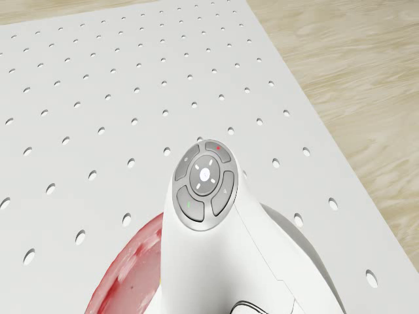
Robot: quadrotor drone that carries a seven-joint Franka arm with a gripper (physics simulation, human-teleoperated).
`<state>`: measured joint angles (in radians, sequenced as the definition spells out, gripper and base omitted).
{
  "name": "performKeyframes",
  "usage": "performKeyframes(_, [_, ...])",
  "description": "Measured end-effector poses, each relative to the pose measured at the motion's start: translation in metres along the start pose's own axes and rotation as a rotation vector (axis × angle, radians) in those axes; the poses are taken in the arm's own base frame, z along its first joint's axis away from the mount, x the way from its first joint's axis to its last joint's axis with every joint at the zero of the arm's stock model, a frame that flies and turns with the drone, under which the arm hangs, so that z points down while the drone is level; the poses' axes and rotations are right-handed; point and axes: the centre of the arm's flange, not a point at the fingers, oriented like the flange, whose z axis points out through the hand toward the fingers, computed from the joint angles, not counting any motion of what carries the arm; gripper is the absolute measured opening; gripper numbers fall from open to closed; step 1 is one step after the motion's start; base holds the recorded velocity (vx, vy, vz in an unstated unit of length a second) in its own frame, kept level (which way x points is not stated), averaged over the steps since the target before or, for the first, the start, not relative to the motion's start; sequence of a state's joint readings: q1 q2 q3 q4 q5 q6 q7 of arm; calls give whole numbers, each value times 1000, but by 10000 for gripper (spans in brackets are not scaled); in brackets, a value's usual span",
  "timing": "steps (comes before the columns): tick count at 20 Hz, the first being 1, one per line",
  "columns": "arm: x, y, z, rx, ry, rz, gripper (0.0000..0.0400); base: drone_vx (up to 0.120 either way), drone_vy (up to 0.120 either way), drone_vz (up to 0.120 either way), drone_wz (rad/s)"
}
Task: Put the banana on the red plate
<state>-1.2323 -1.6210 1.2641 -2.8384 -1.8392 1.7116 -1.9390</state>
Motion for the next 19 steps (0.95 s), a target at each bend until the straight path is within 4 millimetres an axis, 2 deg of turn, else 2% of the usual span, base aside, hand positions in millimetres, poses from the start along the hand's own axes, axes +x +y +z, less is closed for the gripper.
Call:
performKeyframes(3, [0, 0, 3, 2, -3, 14, 323, 0, 0, 0, 0])
performKeyframes(6, [0, 0, -3, 3, -5, 23, 364, 0, 0, 0, 0])
performKeyframes(11, [0, 0, -22, 4, -6, 30, 390, 0, 0, 0, 0])
performKeyframes(19, [0, 0, -43, 5, -7, 33, 399, 0, 0, 0, 0])
